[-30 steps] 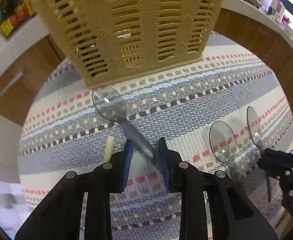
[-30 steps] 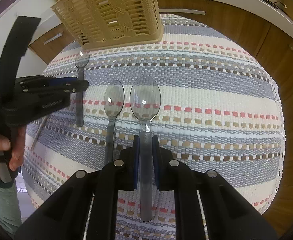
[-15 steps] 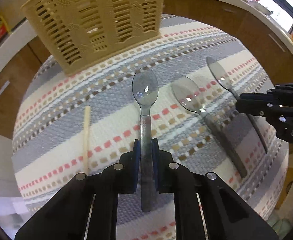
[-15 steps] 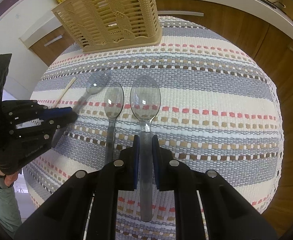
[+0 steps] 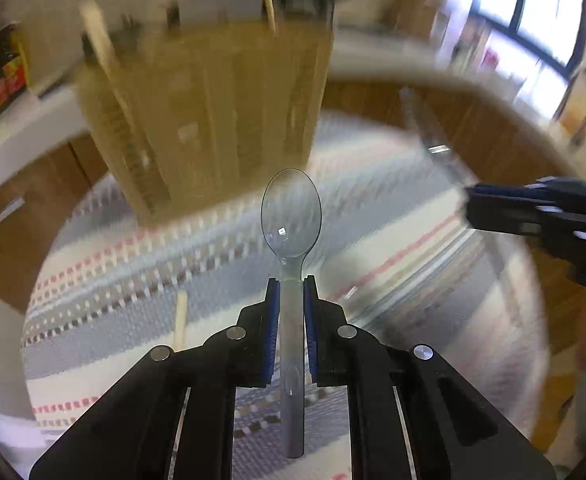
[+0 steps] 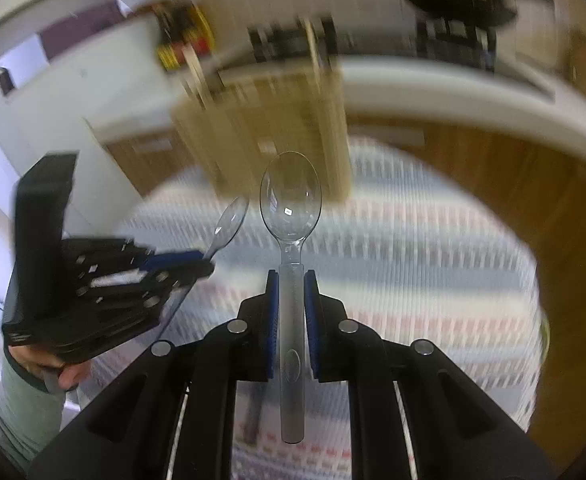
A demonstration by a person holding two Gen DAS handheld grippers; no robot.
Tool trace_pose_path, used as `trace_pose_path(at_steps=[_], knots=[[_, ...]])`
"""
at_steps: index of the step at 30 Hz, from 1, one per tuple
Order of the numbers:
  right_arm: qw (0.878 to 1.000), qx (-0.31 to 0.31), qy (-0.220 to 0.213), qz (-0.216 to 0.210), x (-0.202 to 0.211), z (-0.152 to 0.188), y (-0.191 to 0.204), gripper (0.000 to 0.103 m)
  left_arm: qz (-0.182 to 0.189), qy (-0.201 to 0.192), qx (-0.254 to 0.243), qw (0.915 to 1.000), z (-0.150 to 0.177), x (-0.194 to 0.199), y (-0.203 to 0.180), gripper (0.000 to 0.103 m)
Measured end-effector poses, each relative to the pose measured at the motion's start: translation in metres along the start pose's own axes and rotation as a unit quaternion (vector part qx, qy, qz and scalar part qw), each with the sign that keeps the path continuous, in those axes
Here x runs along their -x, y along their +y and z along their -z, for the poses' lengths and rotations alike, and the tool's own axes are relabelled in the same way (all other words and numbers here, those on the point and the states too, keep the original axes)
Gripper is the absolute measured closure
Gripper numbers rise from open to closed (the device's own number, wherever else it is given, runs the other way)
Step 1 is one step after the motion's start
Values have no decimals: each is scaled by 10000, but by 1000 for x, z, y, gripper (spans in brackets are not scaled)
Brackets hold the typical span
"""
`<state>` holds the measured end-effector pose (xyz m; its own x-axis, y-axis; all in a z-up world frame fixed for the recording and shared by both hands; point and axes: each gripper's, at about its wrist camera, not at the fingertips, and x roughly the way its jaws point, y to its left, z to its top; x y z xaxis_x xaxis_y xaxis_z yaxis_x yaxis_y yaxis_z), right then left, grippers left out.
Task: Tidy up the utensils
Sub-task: 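Lift the clear spoon into the basket and open the left tool while the right tool releases its spoon there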
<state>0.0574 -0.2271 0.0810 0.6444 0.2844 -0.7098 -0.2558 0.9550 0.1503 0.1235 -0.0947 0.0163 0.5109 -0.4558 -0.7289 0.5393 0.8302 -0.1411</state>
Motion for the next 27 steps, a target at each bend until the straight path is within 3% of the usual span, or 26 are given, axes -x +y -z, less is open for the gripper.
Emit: trace_pose_path(at_steps=[4,8,12,14,19,27], knots=[[9964,162,-814,-177,22,-37,13,93,257,-1149,133,9930,-24,62,15,93],[9868,233,-1583,-248,31,-77,20,93,69,-2190,246,9754,-56,108,34,93],[9777,81,-2065,-362,30,-107,21,93,-251,-2697,348,9620,-81,122,50,93],[9727,1,-2303,-286,25,-121,17,93,-113,-3018,483,9521,-91,118,62,93],[9631,-213,-2684,-9,1,-145,1,93,-162,-3217,696,9442,-104,102,88,93],[9612,-325,-2728,255,-47,-152,-19,93,-240,-3312,824,9397,-109,64,105,93]])
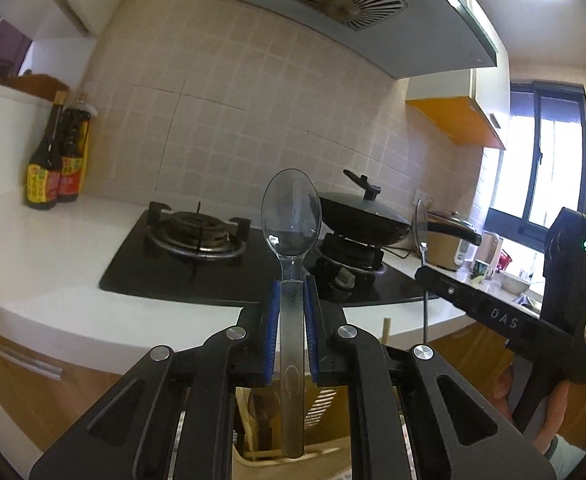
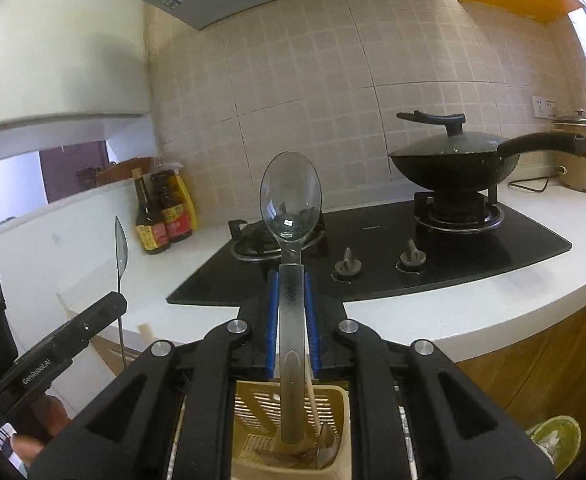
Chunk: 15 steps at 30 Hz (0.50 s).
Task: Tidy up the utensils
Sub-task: 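Lift the clear spoon into the basket and open the left tool while the right tool releases its spoon there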
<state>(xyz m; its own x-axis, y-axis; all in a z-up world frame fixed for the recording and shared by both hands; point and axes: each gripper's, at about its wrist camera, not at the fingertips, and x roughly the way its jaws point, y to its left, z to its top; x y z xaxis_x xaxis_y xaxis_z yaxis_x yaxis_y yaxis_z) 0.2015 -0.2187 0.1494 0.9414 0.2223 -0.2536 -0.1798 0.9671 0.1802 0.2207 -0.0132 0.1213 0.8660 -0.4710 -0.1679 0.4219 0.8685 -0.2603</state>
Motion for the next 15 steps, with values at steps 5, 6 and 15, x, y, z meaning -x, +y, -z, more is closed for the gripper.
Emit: trace_pose_path(at_steps=[5,6,15], knots=[[10000,40,-12,52,-11,14,-2,93,-40,-10,18,10000,11,-14,6,93],[10000,49,-16,62,-12,16,-3,93,-48,-16,8,10000,13,-15,7,93],[9997,238,-24,64,-5,31,0,91,-51,-5,-37,10000,31,-15,11,91]])
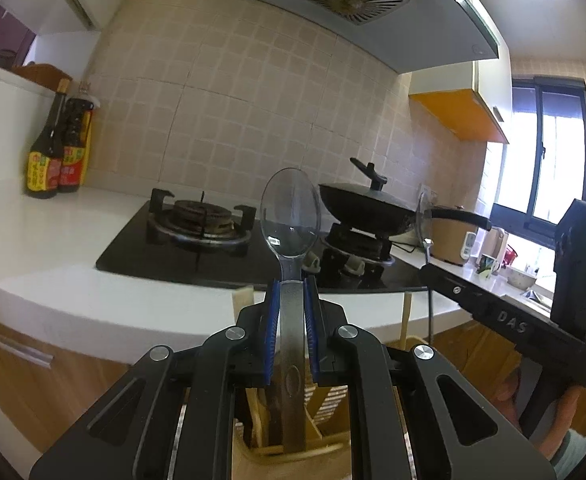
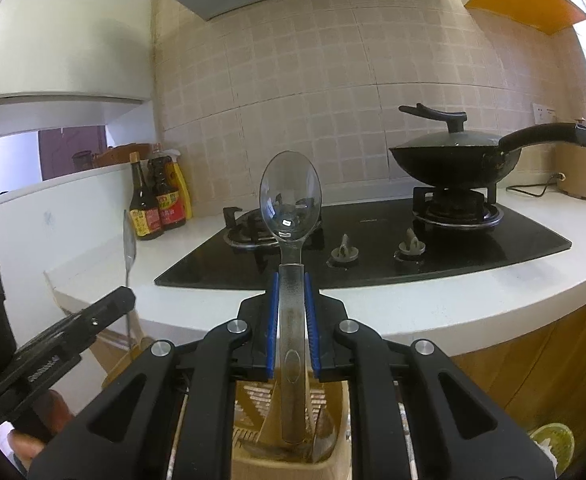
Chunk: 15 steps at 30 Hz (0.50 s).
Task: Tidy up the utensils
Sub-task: 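Lift the clear spoon into the basket and open the left tool while the right tool releases its spoon there, then grasp the last wooden chopstick with the left tool while the right tool grasps the last clear spoon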
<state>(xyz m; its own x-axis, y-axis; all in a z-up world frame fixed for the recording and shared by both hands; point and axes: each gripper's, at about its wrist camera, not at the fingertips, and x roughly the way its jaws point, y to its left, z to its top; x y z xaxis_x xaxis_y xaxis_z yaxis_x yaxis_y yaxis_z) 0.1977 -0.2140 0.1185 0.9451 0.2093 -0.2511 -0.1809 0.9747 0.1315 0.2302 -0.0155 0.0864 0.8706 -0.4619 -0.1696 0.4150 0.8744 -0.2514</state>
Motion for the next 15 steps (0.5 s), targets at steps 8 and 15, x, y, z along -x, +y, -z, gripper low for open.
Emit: trace_pose_path(at_steps=[8,15], knots=[[9998,-65,179,-45,30,9,-2,77,3,197,57,9998,9,17,7,70],[9951,189,941,235,68,17,12,77,29,485,141,9987,7,61,10,62]])
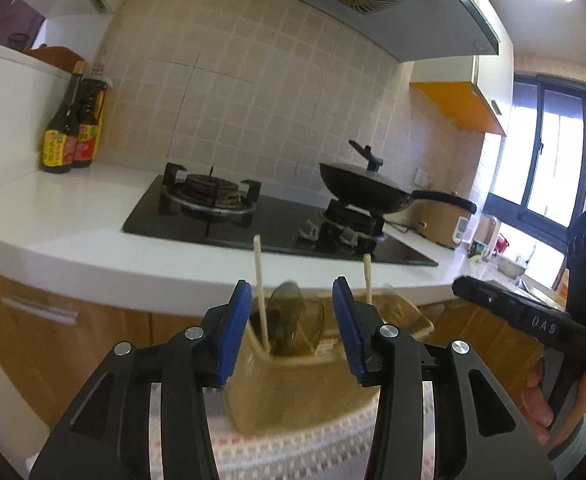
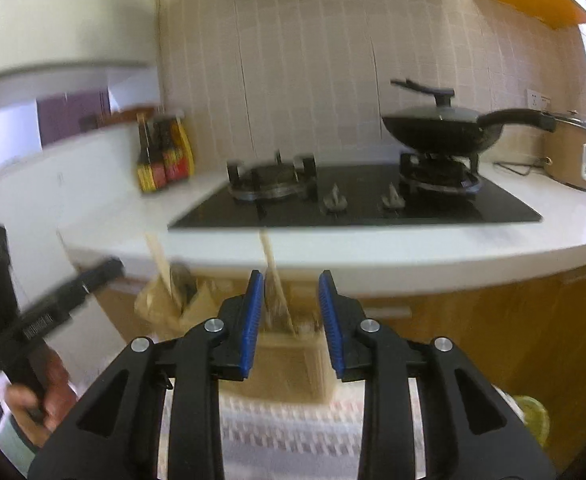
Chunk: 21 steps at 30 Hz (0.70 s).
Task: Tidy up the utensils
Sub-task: 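Grasp the last wooden chopstick with the left tool while the right tool grasps the last clear spoon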
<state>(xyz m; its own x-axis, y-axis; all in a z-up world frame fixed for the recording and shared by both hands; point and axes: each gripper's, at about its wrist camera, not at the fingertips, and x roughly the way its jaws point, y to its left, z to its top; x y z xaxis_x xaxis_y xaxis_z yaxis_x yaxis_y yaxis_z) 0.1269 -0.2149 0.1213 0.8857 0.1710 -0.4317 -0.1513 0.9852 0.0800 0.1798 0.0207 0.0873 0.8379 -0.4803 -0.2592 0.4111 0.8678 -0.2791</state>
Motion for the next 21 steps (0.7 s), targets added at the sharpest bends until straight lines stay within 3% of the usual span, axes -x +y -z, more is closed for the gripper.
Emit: trace_pose_path(at_steps=[4,8,11,15,21], knots=[[9938,-35,1097,170,3,17,5,77,77,579,-48,9983,6,20,-4,57],[9717,-178,2355,72,-9,48,9,77,-109,1241,-317,9917,21,34,-16,57],[9561,-168,2924,-81,-16,75,17,77,-252,1908,-484,9801,40,37,-24,57],[9401,-244,3396,-174,-21,104,24,77,-470,2677,-663,9601,68,32,-25,57],[9248,-259,3791,-163,-29,129,29,77,-385,3572,-526,9317,103,18,-12,57]])
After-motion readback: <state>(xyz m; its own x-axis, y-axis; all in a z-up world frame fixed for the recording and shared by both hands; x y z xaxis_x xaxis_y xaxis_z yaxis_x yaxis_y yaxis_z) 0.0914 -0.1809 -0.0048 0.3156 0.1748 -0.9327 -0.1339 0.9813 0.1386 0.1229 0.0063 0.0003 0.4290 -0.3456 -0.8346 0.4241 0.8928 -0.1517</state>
